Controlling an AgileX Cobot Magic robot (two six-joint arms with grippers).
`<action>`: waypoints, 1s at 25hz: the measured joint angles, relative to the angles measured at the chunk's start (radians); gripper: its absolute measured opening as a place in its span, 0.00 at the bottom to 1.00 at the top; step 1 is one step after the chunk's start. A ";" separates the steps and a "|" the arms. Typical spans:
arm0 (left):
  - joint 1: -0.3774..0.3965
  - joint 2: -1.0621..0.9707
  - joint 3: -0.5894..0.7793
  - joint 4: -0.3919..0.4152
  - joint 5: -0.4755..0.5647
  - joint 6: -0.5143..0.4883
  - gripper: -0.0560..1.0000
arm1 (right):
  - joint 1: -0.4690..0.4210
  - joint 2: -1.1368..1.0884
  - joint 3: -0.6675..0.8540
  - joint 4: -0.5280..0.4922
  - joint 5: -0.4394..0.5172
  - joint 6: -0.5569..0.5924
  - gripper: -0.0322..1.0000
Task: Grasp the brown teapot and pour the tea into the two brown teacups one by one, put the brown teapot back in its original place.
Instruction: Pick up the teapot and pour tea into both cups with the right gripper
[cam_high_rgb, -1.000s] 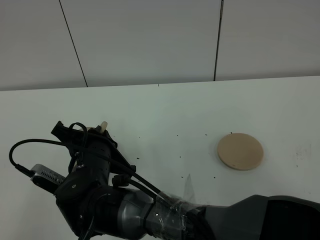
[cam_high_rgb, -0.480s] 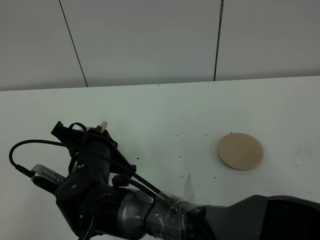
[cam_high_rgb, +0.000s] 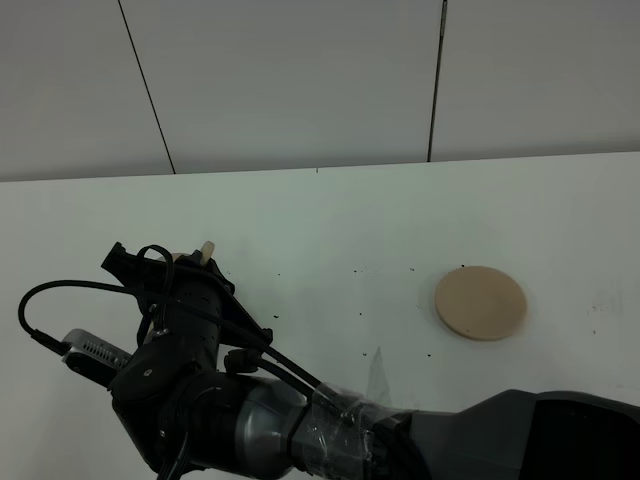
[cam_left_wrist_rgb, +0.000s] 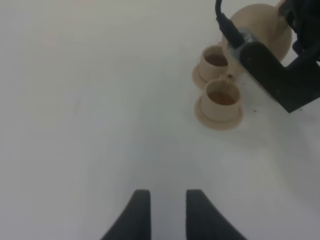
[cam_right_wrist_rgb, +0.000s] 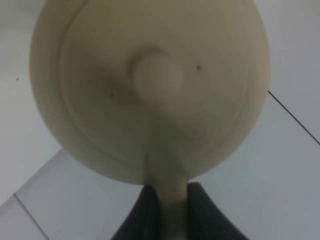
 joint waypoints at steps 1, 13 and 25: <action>0.000 0.000 0.000 0.000 0.000 0.000 0.28 | 0.000 0.000 0.000 -0.001 0.000 0.000 0.12; 0.000 0.000 0.000 0.000 0.000 0.000 0.28 | 0.000 0.000 0.000 -0.015 0.000 -0.001 0.12; 0.000 0.000 0.000 0.000 0.000 0.000 0.28 | 0.000 0.000 0.000 -0.016 0.000 -0.001 0.12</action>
